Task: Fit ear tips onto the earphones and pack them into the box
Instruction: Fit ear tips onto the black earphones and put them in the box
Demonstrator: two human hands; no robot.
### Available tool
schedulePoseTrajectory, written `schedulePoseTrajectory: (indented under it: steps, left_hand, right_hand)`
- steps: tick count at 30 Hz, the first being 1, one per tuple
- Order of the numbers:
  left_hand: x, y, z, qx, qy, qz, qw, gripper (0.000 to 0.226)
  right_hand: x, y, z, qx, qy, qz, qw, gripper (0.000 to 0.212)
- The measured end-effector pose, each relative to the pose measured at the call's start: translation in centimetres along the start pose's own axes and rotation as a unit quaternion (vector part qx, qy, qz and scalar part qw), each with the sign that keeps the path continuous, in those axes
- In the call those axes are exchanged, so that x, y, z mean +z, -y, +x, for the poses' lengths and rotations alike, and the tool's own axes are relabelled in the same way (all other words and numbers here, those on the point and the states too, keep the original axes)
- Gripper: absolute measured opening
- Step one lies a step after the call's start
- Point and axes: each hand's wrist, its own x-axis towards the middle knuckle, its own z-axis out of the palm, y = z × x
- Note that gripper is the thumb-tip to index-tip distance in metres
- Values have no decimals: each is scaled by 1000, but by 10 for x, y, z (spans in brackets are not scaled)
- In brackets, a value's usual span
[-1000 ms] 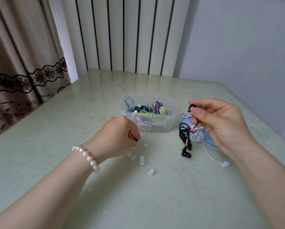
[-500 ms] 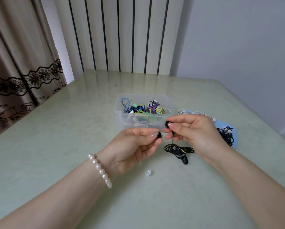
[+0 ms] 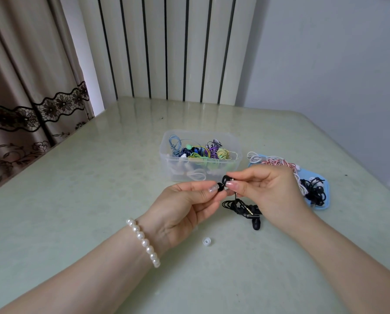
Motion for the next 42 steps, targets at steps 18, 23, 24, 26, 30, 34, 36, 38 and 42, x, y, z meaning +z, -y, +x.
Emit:
schedulePoseTrajectory:
  steps: [18,23,24,26,30,34,36,38,42]
  left_hand:
    - [2,1,-2,20,-4,-4,1000,17]
    - [4,1,-3,25,-4,-3,1000,18]
    - [4,1,-3,26,-4,-2,1000,17]
    - [4,1,-3,27,-3,2,1000,17]
    - [4,1,-3,27,-4,10,1000,17]
    - [3,1,-3,19,-7,9,1000,17]
    - [3,1,-3,14,-10,5,1000,17]
    - [3,1,-2,11,-14,2,1000,17]
    - [4,1,-3,6,-21,-10,1000,17]
  right_hand:
    - [-2,-5,0,-33,-21,-34,999,26]
    - [-5,-7,-1,-56,-13,-74,996,28]
    - [-5,-7,-1,-56,-11,-75,996,29]
    - [-6,-7,-1,-50,-10,-74,996,30]
    - [-5,-8,0,-41,-9,-83,996,33]
    - [-5,-9,-1,-38,-13,-98,994,35]
    - [-5,-9,-1,-35,-18,-105,994,35]
    - [-3,-9,-1,-29,-23,-112,993,33]
    - [1,-10,-1,-31,-42,-143,988,27]
